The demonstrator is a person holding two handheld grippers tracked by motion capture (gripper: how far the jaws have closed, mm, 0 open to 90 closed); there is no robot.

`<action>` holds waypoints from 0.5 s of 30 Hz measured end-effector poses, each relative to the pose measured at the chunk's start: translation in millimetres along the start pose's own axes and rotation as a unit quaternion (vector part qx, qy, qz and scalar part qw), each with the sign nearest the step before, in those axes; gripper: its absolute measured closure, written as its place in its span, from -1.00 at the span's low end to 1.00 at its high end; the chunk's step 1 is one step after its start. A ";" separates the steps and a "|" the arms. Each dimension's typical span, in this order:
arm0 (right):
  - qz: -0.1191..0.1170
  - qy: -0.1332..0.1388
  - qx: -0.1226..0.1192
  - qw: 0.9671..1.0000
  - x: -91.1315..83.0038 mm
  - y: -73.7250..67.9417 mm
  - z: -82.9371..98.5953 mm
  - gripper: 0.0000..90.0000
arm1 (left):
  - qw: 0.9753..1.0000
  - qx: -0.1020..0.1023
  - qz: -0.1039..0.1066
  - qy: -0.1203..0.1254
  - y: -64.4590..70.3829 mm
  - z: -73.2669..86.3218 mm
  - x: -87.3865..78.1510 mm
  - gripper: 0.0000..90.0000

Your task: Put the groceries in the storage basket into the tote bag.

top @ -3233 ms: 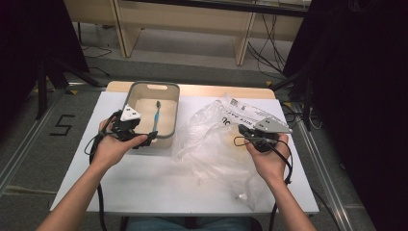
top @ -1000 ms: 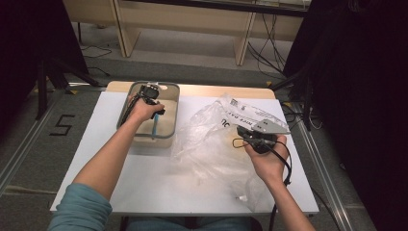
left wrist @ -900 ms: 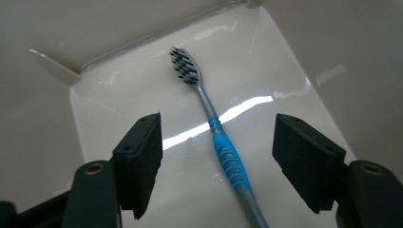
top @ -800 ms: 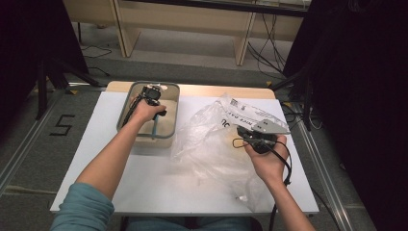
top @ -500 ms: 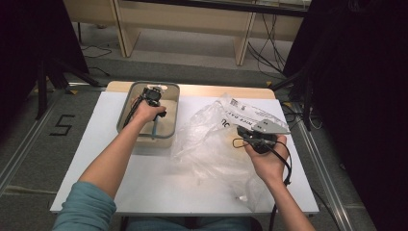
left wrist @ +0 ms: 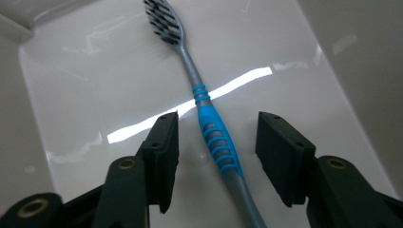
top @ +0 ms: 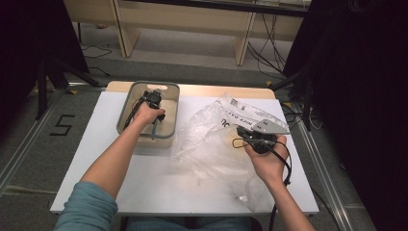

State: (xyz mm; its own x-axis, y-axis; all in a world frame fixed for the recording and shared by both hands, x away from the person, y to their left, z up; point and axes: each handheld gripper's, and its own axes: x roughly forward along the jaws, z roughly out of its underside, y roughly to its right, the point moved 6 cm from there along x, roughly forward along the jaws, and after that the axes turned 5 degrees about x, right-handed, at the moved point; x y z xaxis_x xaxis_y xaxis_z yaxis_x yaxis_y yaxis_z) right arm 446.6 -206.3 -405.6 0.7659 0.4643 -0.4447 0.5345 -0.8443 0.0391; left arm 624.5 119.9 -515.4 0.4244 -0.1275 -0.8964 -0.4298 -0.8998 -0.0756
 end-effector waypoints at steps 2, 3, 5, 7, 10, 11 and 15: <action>0.000 0.000 0.000 1.000 0.0 0.4 0.0 1.00 | 1.000 -0.004 0.002 -0.001 -0.2 0.1 0.0 0.17; 0.000 0.000 0.000 1.000 0.0 0.5 0.1 1.00 | 1.000 -0.006 0.004 -0.002 -0.1 0.1 0.0 0.19; 0.000 -0.001 0.000 1.000 0.1 0.1 0.2 1.00 | 1.000 -0.008 0.007 -0.002 0.1 -0.1 0.1 0.23; -0.001 -0.001 -0.001 1.000 0.2 -0.3 0.4 1.00 | 1.000 -0.012 0.013 -0.003 0.2 -0.1 0.2 0.27; -0.001 -0.001 -0.001 1.000 0.1 -0.4 0.3 1.00 | 1.000 -0.017 0.018 -0.003 0.3 -0.2 0.4 0.31; -0.001 -0.001 -0.001 1.000 0.1 -0.3 0.3 1.00 | 1.000 -0.017 0.019 -0.004 0.2 -0.2 0.4 0.33; 0.000 0.000 0.000 1.000 0.1 -0.3 0.1 1.00 | 1.000 -0.013 0.020 -0.006 0.7 -0.4 0.2 0.42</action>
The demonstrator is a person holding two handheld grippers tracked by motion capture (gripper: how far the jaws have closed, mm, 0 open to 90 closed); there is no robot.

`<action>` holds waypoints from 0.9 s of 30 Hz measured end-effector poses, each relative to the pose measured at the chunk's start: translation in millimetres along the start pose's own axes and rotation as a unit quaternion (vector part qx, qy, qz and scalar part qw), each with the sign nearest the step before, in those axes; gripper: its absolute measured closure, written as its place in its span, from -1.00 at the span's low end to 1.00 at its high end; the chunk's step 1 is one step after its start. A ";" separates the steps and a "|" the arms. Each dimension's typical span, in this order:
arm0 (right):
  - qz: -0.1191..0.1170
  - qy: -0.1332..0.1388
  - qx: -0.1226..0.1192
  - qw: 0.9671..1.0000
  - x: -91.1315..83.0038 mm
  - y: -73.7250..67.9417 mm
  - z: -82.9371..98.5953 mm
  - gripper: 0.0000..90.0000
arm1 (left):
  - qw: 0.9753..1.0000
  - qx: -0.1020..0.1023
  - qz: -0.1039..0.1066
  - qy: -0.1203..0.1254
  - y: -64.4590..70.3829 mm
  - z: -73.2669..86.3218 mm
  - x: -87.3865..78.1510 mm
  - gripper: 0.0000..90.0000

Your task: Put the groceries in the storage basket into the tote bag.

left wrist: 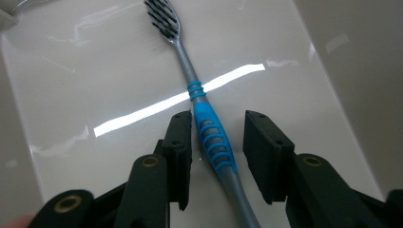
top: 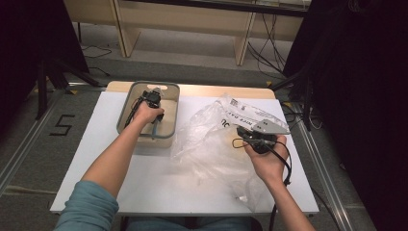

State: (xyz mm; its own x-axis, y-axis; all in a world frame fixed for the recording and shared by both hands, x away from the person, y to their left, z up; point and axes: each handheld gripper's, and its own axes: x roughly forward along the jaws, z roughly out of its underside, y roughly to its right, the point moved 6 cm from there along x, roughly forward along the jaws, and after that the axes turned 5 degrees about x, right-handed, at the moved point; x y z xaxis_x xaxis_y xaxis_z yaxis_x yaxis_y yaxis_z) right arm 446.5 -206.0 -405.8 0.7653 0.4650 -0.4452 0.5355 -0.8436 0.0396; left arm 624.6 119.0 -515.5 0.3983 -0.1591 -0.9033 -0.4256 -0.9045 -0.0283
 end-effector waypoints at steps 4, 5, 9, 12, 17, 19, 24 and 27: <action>-0.001 0.000 0.000 1.000 0.4 -0.5 0.0 1.00 | 1.000 -0.003 0.000 -0.001 0.4 0.0 -0.1 0.54; -0.001 -0.001 0.000 1.000 0.4 -0.7 0.2 1.00 | 1.000 -0.003 -0.001 -0.002 0.4 -0.1 0.0 0.55; -0.001 -0.002 -0.001 1.000 0.3 -1.1 0.2 1.00 | 1.000 -0.004 -0.003 -0.005 1.0 -0.7 0.2 0.62; -0.001 0.000 0.000 1.000 0.0 -0.5 -0.1 1.00 | 1.000 -0.003 -0.004 -0.007 1.1 -0.9 0.2 0.68; -0.001 0.000 0.000 1.000 -0.1 -0.4 -0.1 1.00 | 1.000 -0.002 -0.005 -0.007 1.3 -0.8 0.2 0.71; -0.001 0.000 0.000 1.000 -0.2 -0.4 -0.2 1.00 | 1.000 0.004 -0.007 -0.006 1.6 -0.8 0.0 0.72; -0.002 -0.001 0.000 1.000 0.0 -0.3 0.1 1.00 | 1.000 0.009 -0.010 -0.004 2.3 -0.7 -0.5 0.73; -0.002 -0.001 0.000 1.000 0.0 -0.3 0.1 1.00 | 1.000 0.012 -0.011 -0.005 2.8 -0.6 -0.7 0.74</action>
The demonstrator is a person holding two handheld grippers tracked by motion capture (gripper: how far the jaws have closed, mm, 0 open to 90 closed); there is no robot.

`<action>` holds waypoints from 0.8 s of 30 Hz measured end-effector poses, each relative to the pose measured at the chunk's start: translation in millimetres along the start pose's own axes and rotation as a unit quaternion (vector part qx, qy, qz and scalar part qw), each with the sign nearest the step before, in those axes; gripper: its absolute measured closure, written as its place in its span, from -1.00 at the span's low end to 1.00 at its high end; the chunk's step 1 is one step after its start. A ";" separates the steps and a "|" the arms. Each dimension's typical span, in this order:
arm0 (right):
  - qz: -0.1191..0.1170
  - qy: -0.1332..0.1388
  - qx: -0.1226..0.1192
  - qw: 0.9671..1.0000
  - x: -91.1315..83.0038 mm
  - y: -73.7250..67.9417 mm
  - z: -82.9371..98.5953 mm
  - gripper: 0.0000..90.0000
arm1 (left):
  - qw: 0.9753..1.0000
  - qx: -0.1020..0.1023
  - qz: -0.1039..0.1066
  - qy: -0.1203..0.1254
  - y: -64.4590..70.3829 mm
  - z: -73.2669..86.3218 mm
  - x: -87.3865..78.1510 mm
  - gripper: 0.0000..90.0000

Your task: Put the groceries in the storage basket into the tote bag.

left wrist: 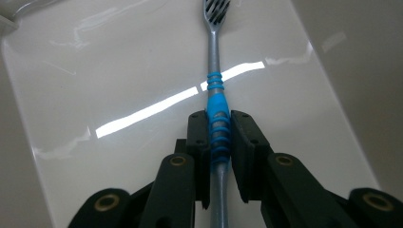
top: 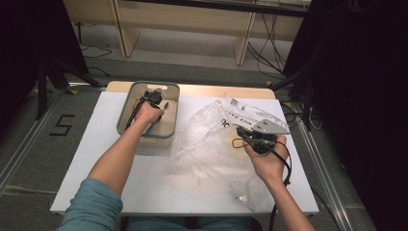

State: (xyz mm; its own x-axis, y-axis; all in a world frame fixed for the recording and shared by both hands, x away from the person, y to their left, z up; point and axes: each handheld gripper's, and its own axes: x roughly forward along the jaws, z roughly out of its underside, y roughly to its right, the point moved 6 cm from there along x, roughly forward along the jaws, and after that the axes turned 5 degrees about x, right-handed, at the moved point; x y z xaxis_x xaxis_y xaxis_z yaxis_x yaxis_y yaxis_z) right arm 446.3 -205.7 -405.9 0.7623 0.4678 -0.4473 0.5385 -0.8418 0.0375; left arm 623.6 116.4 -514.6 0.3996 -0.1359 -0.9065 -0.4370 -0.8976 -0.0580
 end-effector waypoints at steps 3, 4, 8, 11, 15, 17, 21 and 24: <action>0.000 0.000 0.000 1.000 0.0 -0.1 -0.1 1.00 | 1.000 0.000 0.000 0.000 0.1 -0.1 -0.2 0.74; 0.000 0.001 0.000 1.000 0.1 -0.1 -0.1 1.00 | 1.000 -0.001 -0.001 0.000 0.1 0.0 -0.3 0.74; 0.001 0.002 0.001 1.000 -0.7 0.4 -0.5 1.00 | 1.000 -0.004 -0.002 0.001 0.4 0.0 -0.4 0.74; 0.001 0.002 0.001 1.000 -0.8 0.7 -0.5 1.00 | 1.000 -0.007 -0.001 0.001 0.1 0.0 -0.5 0.74; 0.001 0.002 0.001 1.000 -0.7 0.5 -0.5 1.00 | 1.000 -0.008 0.003 0.001 0.1 0.2 -0.8 0.74; 0.001 0.002 0.001 1.000 -0.6 0.6 -0.3 1.00 | 1.000 -0.011 0.008 0.002 0.0 0.4 -0.8 0.74; 0.002 0.002 0.001 1.000 -0.3 0.6 -0.3 1.00 | 1.000 -0.011 0.010 0.004 0.3 0.7 -0.9 0.74; 0.001 0.002 0.002 1.000 -0.7 0.7 -0.5 1.00 | 1.000 -0.012 0.011 0.003 0.1 0.8 -1.1 0.74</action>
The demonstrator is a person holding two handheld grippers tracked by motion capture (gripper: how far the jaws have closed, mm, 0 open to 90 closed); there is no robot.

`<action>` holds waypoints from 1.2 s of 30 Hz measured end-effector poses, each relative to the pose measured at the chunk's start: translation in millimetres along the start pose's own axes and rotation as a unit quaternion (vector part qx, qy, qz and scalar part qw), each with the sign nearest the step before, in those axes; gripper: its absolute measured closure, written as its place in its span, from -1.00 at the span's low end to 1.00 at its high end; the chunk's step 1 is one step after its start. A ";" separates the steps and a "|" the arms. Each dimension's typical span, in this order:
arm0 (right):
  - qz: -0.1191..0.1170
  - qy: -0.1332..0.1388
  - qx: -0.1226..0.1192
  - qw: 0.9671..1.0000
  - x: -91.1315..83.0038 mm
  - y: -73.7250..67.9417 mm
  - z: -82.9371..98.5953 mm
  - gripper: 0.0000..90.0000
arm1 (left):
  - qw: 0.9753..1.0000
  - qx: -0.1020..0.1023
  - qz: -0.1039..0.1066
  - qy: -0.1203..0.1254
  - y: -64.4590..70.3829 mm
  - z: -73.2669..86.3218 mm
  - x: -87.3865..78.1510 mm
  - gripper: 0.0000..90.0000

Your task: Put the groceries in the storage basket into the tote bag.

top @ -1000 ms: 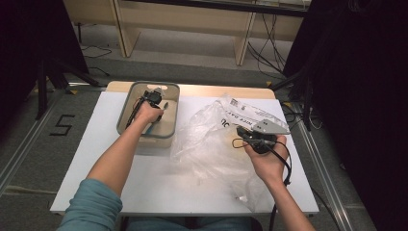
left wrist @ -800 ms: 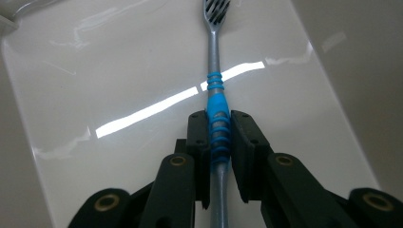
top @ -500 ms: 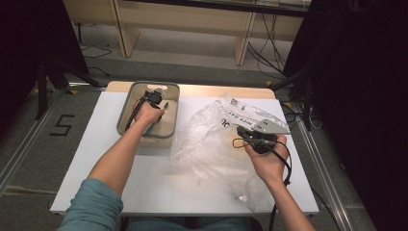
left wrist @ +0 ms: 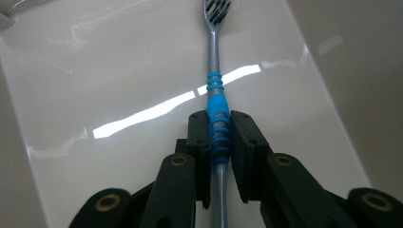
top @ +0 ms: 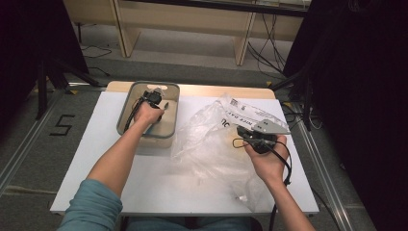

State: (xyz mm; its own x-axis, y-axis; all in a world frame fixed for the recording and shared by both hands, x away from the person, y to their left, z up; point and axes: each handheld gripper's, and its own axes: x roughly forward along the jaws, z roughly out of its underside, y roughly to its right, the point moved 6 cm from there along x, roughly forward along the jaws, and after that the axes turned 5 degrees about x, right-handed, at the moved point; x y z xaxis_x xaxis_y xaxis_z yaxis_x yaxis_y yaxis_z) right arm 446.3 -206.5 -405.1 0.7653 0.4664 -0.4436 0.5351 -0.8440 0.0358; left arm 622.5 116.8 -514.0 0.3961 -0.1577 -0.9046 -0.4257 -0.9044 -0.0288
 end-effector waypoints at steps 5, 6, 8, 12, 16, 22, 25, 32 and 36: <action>0.000 0.000 0.000 1.000 0.2 -0.3 0.2 1.00 | 1.000 0.001 -0.001 0.008 -0.8 -1.6 -2.1 0.74; 0.000 0.000 0.000 1.000 0.2 -0.2 0.2 1.00 | 1.000 -0.001 -0.001 0.011 -1.2 -2.2 -2.7 0.74; 0.000 0.000 0.000 1.000 0.0 -0.1 0.1 1.00 | 1.000 -0.003 -0.002 0.016 -2.2 -3.0 -4.3 0.74; 0.000 0.000 0.000 1.000 -0.1 0.0 0.0 1.00 | 1.000 -0.008 -0.004 0.030 -4.6 -4.8 -8.7 0.74; 0.000 0.001 0.000 1.000 0.6 -0.6 0.1 1.00 | 0.999 -0.013 -0.005 0.047 -5.6 -7.2 -14.6 0.74; -0.002 -0.001 0.001 1.000 1.5 -1.3 1.3 1.00 | 0.997 -0.023 -0.003 0.080 -7.0 -11.9 -27.6 0.74; -0.001 -0.001 0.001 1.000 1.0 -1.3 1.3 1.00 | 0.995 -0.026 -0.005 0.095 -7.9 -13.0 -33.5 0.74; -0.002 0.000 0.000 1.000 1.4 -2.0 0.9 1.00 | 0.992 -0.023 -0.005 0.123 -8.3 -16.5 -46.5 0.74; -0.001 0.000 0.001 1.000 1.0 -1.6 1.3 1.00 | 0.991 -0.022 -0.008 0.132 -9.9 -16.2 -51.6 0.74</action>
State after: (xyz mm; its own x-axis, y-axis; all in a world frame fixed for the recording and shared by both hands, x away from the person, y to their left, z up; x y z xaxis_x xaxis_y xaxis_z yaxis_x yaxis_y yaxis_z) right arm 445.8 -205.0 -406.8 0.7643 0.4677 -0.4439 0.5356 -0.8438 0.0331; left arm 619.4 127.4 -460.1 0.6035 -0.2368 -0.7614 -0.3838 -0.9233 -0.0171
